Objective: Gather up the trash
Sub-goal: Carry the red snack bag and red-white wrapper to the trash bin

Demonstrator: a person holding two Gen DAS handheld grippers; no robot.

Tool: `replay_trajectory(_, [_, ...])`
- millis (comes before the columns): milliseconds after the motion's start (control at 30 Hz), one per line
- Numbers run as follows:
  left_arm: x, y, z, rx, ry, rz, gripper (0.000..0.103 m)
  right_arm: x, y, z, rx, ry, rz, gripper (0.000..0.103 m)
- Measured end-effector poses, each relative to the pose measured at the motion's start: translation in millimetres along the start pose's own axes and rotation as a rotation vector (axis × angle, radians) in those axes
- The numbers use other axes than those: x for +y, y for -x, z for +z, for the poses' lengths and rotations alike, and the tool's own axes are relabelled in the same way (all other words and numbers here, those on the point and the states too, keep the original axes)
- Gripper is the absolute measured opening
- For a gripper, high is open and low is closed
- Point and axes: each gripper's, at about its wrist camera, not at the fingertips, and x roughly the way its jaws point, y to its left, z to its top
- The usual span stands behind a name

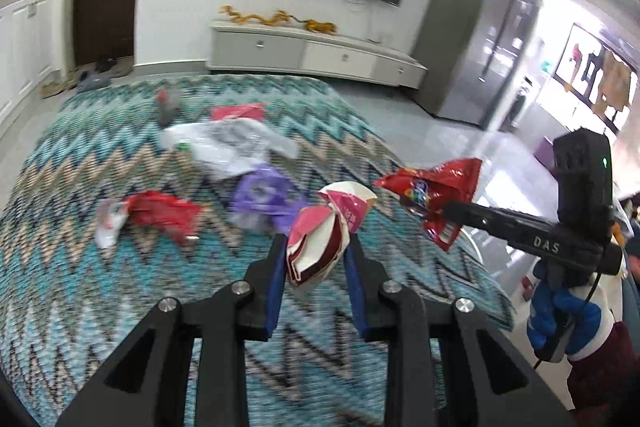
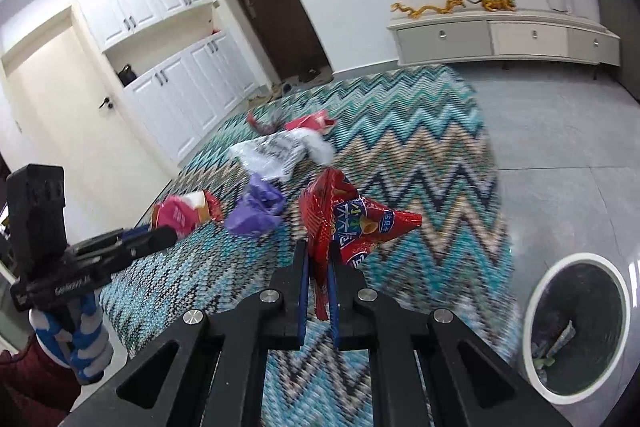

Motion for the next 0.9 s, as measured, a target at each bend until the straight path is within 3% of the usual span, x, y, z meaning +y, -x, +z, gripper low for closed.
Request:
replay_trajectory(500, [-93,-66,1,0.14,-0.15,-0.146,0.026,-91,70,-30,-0.09,-0.183,-0.2,0.008])
replay_trajectory(733, [-155,-119,25,0.2,-0.215,-0.216,0.026,-146,95,-49,-0.093,-0.29,-0.331,0.008])
replay_trajectory(900, [-209,-166,35,0.257,-0.276,-0.213,0.026,-187,104,-58,-0.093,-0.369,-0.398,0.008])
